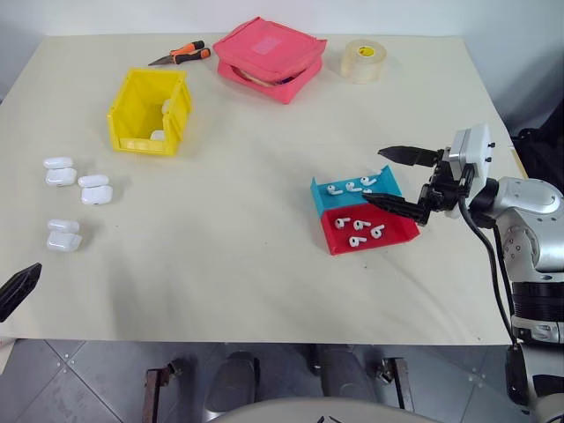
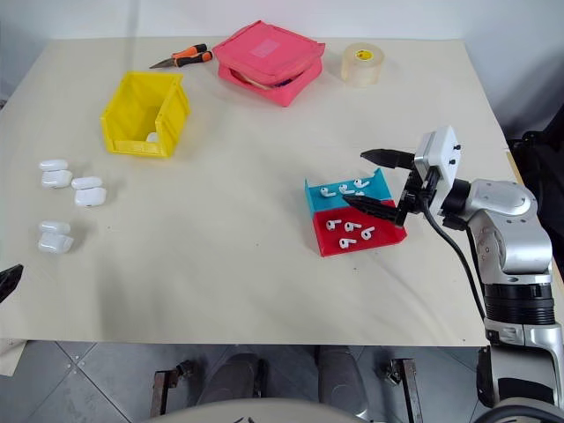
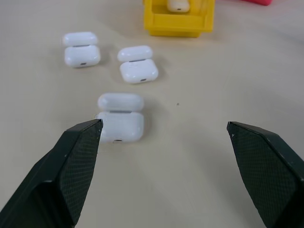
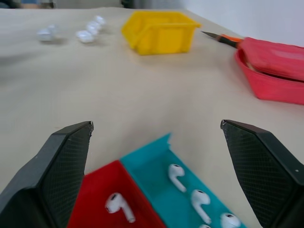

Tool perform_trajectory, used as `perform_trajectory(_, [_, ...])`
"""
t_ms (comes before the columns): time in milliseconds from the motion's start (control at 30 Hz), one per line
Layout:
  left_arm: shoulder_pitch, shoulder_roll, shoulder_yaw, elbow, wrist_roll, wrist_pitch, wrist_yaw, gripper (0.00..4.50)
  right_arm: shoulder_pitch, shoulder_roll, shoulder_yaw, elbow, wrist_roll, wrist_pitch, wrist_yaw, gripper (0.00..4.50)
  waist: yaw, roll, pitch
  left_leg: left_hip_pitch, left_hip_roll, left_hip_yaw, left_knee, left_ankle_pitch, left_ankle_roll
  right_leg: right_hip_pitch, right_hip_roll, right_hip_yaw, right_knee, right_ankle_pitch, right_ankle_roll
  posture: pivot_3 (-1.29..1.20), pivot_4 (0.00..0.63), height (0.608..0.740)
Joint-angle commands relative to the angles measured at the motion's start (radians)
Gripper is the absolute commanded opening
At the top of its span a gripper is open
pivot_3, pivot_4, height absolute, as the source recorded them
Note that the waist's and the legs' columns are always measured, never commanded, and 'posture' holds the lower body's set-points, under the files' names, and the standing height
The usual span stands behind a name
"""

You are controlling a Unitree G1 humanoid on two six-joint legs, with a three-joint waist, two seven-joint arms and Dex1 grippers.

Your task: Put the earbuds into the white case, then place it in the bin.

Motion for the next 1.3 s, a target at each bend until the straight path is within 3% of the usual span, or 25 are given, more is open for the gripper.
perform_trajectory(33, [0.027,0.004,0.053,0.009,-0.006,-0.04,-0.012,4.46,-0.023,-0.027,-0.011,0.0,0.016,-0.023,0.058,4.5,-0.003,0.0,0.0,0.0,0.0,0.0,0.0,0.0,0.0,0.0,0.0,0.0,0.0,0.0,0.0,0.0,0.15,0.74])
perform_trajectory(233, [-0.013,0.033,0.007,0.033,0.025,-0.053,0.026,4.46,-0.032,-0.021,-0.009,0.011,-0.001,-0.034,0.07,4.5,-0.004,0.0,0.0,0.0,-0.001,0.0,0.0,0.0,0.001,0.0,-0.001,0.001,0.0,0.0,0.0,0.0,0.15,0.74])
perform_trajectory(400, [-0.141,0.119,-0.084,0.056,0.051,0.168,0.24,4.46,-0.025,-0.019,-0.006,0.013,-0.01,-0.038,0.07,4.5,-0.002,0.0,0.0,0.0,-0.001,-0.001,0.0,0.001,0.001,0.0,-0.001,0.0,0.0,0.001,0.001,0.0,0.15,0.74])
perform_trajectory(500, [-0.173,0.183,-0.142,0.059,0.064,0.262,0.259,4.46,-0.027,-0.019,-0.004,0.017,-0.011,-0.039,0.07,4.5,-0.005,0.0,0.0,-0.001,-0.002,-0.002,0.0,0.001,0.001,-0.001,-0.002,0.001,0.003,0.001,0.002,0.0,0.15,0.74])
perform_trajectory(633, [-0.288,0.338,-0.3,0.135,0.077,0.462,0.267,4.46,-0.022,-0.018,-0.006,0.012,-0.01,-0.039,0.067,4.5,-0.006,-0.001,0.0,-0.001,-0.003,0.0,0.0,0.0,0.002,-0.002,-0.003,0.0,0.004,0.001,0.002,0.0,0.15,0.74])
perform_trajectory(867, [-0.431,0.45,-0.451,0.245,0.1,0.655,0.255,4.46,0.002,-0.023,-0.018,-0.005,-0.004,-0.036,0.059,4.5,-0.011,0.0,0.001,-0.001,-0.003,0.002,-0.001,0.001,0.002,-0.004,-0.003,-0.001,0.005,0.001,0.003,0.0,0.15,0.74])
perform_trajectory(1300, [-0.602,0.527,-0.597,0.373,0.209,0.654,0.218,4.46,0.04,-0.021,-0.028,-0.028,-0.004,-0.042,0.04,4.5,-0.006,0.0,0.001,-0.001,-0.004,0.002,0.0,0.001,0.002,-0.004,-0.004,-0.002,0.007,0.001,0.003,0.0,0.15,0.74])
